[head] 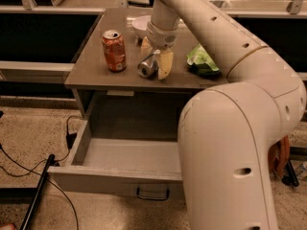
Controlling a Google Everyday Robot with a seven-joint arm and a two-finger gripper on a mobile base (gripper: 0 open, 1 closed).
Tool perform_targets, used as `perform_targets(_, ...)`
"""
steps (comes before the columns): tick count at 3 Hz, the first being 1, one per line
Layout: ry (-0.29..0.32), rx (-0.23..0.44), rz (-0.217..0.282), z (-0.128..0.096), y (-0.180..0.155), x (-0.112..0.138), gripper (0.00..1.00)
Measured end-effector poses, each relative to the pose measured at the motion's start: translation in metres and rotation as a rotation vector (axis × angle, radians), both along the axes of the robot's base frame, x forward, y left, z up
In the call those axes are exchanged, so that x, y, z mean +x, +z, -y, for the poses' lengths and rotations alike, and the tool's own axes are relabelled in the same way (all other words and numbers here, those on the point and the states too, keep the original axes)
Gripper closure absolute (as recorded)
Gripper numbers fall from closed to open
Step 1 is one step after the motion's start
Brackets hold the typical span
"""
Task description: Place redbull can into top drawer
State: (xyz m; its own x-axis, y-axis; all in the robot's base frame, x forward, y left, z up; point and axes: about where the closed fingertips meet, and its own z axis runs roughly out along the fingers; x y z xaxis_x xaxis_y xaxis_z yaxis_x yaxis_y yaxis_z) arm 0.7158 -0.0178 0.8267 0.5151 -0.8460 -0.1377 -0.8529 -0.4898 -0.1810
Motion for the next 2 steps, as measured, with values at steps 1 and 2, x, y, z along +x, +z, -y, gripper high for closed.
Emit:
perform_targets(1, 0.021, -0.006, -0.004, -0.0054, -0.0065, 0.0017, 0.53)
perform_targets(2, 0.052, 0.024, -0.006, -0.0152, -0.0012, -0.0079, 0.76)
